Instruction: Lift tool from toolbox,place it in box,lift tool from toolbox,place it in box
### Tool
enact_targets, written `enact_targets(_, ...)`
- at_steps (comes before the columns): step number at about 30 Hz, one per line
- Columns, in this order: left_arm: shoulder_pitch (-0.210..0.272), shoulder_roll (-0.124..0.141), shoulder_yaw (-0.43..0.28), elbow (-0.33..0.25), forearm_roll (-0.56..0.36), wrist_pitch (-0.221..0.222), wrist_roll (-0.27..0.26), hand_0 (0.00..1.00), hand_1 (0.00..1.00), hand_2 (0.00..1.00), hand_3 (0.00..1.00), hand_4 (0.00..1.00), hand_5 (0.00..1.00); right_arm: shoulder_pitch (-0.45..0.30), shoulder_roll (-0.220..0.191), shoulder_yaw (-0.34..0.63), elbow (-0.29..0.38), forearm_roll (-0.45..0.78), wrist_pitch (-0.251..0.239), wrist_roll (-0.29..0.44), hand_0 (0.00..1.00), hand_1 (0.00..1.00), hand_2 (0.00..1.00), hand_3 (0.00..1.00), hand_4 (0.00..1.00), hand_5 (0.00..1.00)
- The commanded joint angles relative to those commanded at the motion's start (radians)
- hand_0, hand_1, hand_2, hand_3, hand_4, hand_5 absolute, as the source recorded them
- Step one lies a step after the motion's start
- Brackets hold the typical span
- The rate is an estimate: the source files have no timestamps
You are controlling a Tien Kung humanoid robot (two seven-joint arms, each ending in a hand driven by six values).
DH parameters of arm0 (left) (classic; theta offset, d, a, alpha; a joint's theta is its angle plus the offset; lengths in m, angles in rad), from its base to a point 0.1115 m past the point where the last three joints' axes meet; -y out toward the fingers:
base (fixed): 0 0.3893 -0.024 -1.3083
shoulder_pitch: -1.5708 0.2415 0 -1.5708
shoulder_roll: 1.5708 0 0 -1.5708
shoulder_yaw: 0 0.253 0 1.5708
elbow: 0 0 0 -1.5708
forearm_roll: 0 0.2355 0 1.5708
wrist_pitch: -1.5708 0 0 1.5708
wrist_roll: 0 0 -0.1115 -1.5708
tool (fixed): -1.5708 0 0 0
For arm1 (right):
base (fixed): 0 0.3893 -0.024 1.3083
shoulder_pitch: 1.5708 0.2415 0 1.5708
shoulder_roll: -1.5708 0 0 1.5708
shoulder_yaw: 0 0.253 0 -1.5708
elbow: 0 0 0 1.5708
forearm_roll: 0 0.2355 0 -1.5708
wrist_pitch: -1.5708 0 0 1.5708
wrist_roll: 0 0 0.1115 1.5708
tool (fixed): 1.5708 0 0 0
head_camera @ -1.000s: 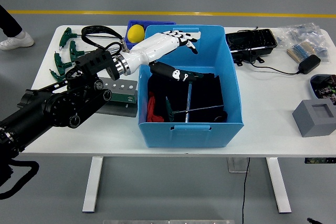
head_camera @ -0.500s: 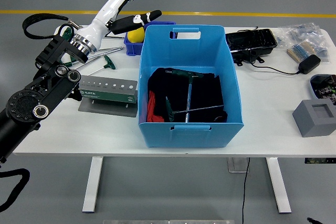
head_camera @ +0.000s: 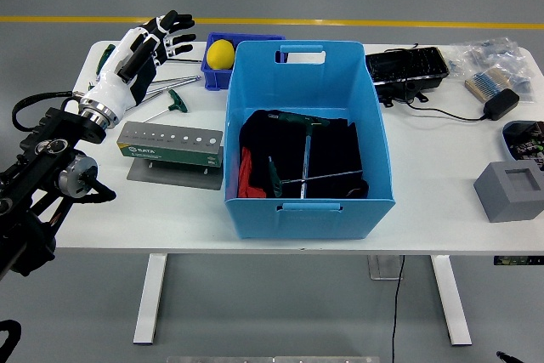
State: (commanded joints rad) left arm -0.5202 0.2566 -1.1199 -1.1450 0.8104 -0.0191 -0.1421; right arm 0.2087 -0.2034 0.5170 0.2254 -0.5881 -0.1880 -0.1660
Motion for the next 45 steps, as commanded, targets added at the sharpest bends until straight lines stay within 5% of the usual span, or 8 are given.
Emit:
enact_targets(10, 0.089, -0.029, -0.131, -0.019, 0.041, -0.026, 0.008, 0.769, 0.779, 0.806, 0.713, 0.948, 0.76, 0.001, 0.001, -0.004, -0.001, 0.005, -0.001, 0.004, 0.62, 0.607, 0.675, 0.545, 0.78, 0.656)
enact_targets(16, 0.155, -0.022, -0.206, -0.019, 0.08, -0.036, 0.006, 0.769, 0.779, 0.806, 0.716, 0.947, 0.766, 0.001, 0.001, -0.007, -0.002, 0.012, -0.001, 0.007, 0.618, 0.607, 0.675, 0.545, 0.78, 0.654)
enact_targets(30, 0.254, -0.013, -0.267, -0.06, 0.093, -0.033, -0.007, 0.768, 0.778, 0.806, 0.719, 0.939, 0.781, -0.003, 0.005, -0.003, -0.003, 0.008, -0.001, 0.01, 0.619, 0.605, 0.675, 0.545, 0.777, 0.651)
enact_targets(45, 0.283, -0.025, -0.283, -0.072, 0.099, -0.034, -0.006, 0.769, 0.779, 0.805, 0.722, 0.941, 0.796, -0.013, 0.011, 0.008, -0.004, -0.008, -0.002, 0.005, 0.619, 0.605, 0.674, 0.543, 0.776, 0.651)
